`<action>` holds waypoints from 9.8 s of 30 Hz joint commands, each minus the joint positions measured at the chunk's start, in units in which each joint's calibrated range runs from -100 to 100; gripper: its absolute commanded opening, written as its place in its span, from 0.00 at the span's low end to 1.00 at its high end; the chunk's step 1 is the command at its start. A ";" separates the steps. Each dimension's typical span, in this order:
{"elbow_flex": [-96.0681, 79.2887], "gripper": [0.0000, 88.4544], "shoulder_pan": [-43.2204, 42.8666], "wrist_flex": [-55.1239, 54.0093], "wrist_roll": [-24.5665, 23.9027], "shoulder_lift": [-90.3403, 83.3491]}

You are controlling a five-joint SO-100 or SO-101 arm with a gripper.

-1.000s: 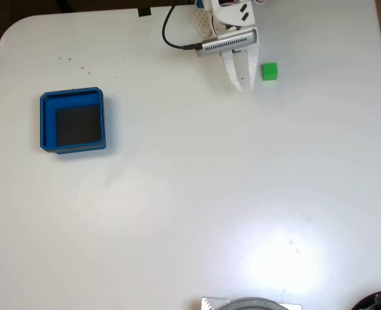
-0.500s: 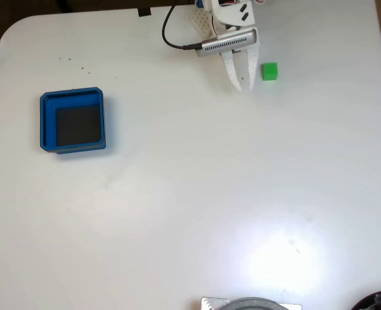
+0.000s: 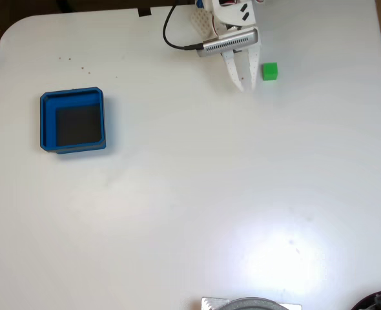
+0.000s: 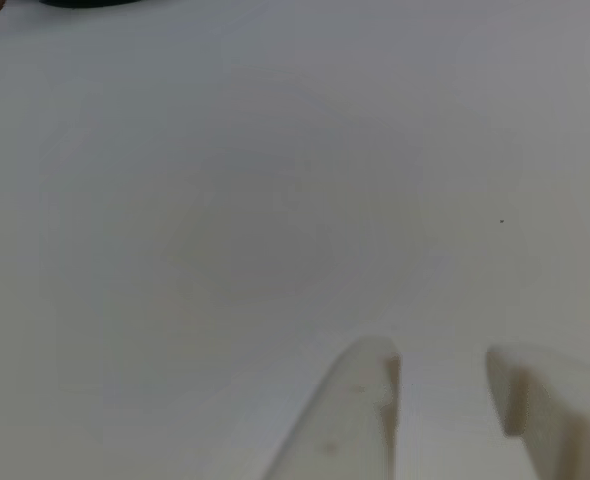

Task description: Pick up green cube and drop it in the blue box

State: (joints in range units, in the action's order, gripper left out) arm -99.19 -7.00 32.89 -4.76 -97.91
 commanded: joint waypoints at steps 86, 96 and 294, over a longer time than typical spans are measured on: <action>43.36 0.02 -17.58 41.43 0.34 37.38; 43.36 0.02 -20.10 41.10 0.78 38.63; 47.40 0.15 -28.11 28.38 28.72 78.85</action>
State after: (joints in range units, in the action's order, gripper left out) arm -54.63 -35.51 62.10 23.66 -18.80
